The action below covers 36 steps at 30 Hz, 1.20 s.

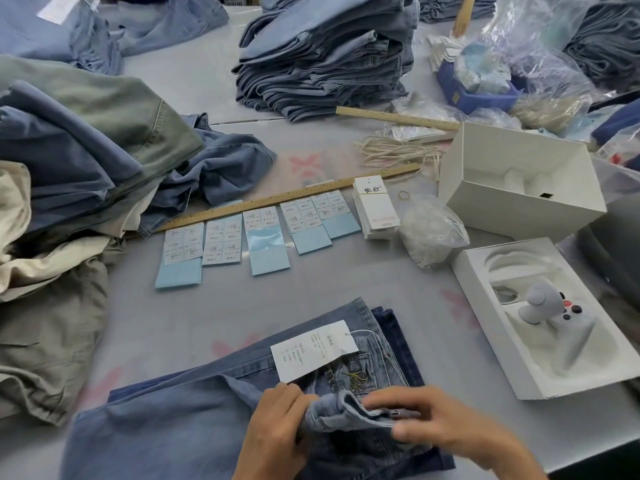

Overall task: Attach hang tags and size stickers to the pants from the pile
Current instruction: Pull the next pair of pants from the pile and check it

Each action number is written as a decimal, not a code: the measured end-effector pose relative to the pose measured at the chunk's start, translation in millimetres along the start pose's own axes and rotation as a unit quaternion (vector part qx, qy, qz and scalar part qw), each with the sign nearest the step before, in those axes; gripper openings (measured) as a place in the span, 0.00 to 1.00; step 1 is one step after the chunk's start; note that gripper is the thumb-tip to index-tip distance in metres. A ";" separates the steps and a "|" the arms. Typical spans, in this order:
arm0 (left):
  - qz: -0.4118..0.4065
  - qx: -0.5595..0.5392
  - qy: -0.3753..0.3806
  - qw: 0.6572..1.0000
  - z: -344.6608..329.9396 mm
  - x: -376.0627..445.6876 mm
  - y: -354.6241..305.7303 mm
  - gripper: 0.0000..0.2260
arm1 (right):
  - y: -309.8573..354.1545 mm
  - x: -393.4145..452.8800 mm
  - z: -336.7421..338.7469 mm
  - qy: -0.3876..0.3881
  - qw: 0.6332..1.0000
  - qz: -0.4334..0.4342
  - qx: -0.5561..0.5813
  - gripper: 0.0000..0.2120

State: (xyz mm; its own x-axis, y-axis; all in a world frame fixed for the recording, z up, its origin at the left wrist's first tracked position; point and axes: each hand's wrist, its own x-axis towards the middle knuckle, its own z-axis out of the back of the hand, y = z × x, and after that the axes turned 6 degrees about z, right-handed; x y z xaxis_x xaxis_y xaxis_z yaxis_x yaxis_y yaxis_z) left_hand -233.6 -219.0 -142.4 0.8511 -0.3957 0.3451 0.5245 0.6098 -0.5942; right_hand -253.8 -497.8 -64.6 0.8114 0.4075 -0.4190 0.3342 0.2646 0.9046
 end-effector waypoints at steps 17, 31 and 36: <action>-0.001 -0.001 0.038 0.999 25.0 -2.9 -24.4 0.05 | -18.1 89.1 -4.1 -0.452 0.821 0.038 0.346 0.07; -0.003 -0.074 -0.004 0.997 6.1 23.4 -9.9 0.08 | -14.8 54.1 31.3 -0.444 0.760 0.034 0.473 0.16; 0.007 -0.094 0.014 0.995 -2.6 25.8 -12.8 0.08 | -18.5 41.5 29.6 -0.399 0.772 0.061 0.491 0.20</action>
State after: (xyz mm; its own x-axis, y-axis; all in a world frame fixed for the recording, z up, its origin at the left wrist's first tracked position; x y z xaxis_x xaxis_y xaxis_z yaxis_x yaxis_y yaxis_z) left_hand -218.4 -238.9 -127.7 0.8563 -0.4082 0.3163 0.4957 0.4780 -0.7251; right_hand -212.0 -511.6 -96.4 0.7724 -0.3942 -0.4980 0.1166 -0.6827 0.7213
